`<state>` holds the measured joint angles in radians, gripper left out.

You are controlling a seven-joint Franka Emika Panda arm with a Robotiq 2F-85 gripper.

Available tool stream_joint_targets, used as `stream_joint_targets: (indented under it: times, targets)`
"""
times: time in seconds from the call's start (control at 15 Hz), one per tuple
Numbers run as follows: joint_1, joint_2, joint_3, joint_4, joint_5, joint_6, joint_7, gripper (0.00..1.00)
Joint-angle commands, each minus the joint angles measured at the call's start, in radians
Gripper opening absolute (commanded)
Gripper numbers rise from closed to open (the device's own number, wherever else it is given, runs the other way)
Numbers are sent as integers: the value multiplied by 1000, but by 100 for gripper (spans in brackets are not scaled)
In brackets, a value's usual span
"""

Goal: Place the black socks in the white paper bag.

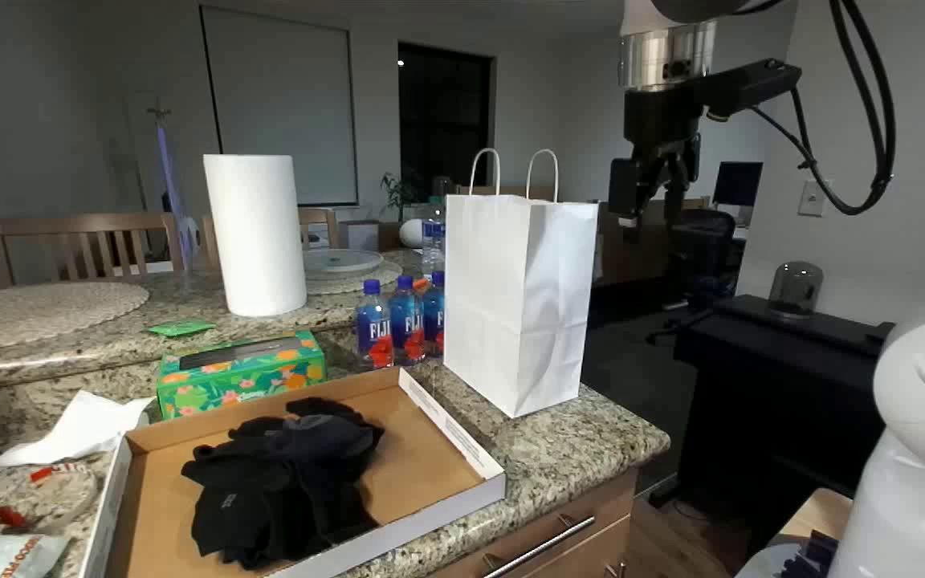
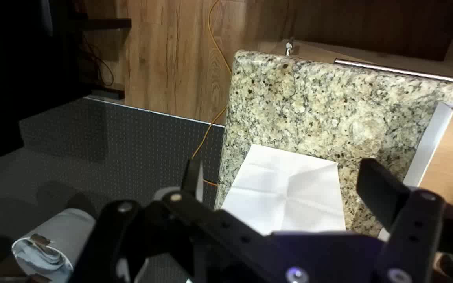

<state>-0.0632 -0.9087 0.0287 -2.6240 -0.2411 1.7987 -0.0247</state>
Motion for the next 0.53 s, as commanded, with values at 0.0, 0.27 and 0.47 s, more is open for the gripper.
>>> stream_joint_targets:
  times: [0.0, 0.27, 0.47]
  targets:
    - [13, 1, -9, 3, -8, -5, 8, 100]
    - [13, 1, -9, 3, -8, -5, 8, 100]
    - [71, -16, 59, -38, 59, 2, 76, 100]
